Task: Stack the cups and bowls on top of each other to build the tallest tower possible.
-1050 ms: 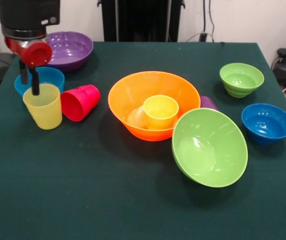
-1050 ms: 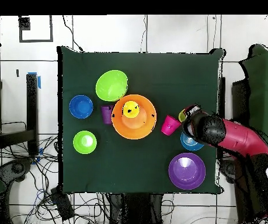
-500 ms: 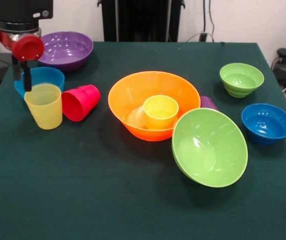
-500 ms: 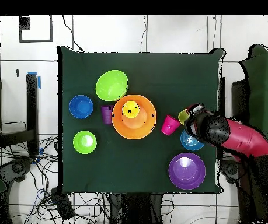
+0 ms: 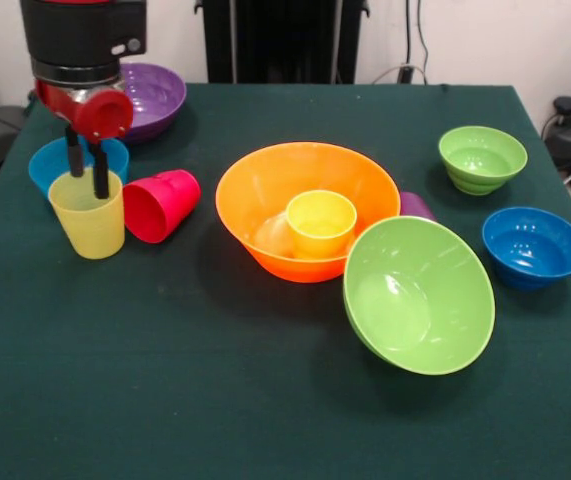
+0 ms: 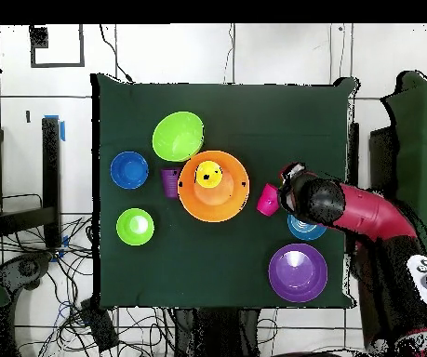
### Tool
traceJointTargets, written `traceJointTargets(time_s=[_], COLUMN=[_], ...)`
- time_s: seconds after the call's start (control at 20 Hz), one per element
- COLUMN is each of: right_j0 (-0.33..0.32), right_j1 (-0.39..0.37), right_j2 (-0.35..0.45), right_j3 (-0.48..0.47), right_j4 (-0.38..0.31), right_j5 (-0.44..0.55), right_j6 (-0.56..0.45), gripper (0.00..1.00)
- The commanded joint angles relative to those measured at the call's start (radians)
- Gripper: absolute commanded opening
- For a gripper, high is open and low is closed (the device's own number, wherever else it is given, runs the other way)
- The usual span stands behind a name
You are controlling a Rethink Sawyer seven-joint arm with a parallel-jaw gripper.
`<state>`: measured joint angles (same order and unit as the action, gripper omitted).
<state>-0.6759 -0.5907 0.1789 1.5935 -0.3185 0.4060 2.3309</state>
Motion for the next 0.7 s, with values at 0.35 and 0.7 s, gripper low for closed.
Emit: traceJointTargets(time_s=[0.35, 0.7], right_j0=[0.068, 0.058], right_j1=[0.037, 0.051], right_j2=[0.018, 0.003], right_j3=[-0.027, -0.039], right_j4=[0.068, 0.061], right_j5=[0.066, 0.063], right_j6=[0.052, 0.020], gripper=[1.00, 1.00])
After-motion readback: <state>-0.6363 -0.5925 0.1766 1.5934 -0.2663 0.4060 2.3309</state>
